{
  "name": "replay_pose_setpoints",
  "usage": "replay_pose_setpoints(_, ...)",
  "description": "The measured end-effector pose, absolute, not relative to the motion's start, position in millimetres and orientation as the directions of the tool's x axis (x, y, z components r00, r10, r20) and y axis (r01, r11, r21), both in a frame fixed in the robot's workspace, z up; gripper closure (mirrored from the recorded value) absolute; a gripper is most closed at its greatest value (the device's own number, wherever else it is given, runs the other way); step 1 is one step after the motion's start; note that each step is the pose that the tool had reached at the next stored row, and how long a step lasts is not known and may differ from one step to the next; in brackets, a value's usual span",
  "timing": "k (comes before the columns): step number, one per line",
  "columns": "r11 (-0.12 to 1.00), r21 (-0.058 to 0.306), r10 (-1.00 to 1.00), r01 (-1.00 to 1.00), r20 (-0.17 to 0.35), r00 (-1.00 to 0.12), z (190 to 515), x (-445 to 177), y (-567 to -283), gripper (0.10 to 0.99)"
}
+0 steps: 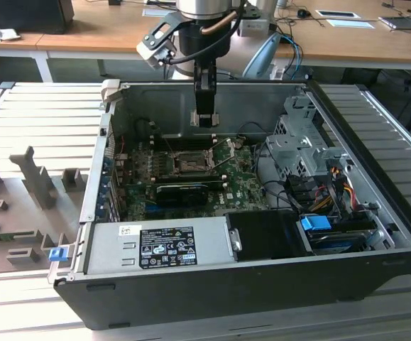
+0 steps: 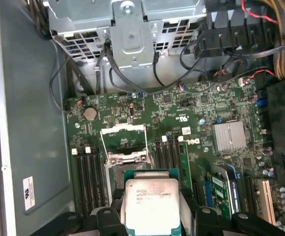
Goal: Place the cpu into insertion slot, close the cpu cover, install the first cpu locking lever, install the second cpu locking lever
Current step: 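Place the cpu into insertion slot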
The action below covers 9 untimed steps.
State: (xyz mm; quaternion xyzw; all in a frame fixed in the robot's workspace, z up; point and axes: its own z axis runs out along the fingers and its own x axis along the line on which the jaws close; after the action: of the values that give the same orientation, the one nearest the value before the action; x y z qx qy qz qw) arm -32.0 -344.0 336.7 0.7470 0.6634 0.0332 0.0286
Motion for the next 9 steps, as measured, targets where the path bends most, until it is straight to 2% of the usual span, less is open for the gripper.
replay_pose_setpoints(9,-0.101,0.087,0.995,0.991,0.012,0.1,318.8,-32.3,-344.0,0.557)
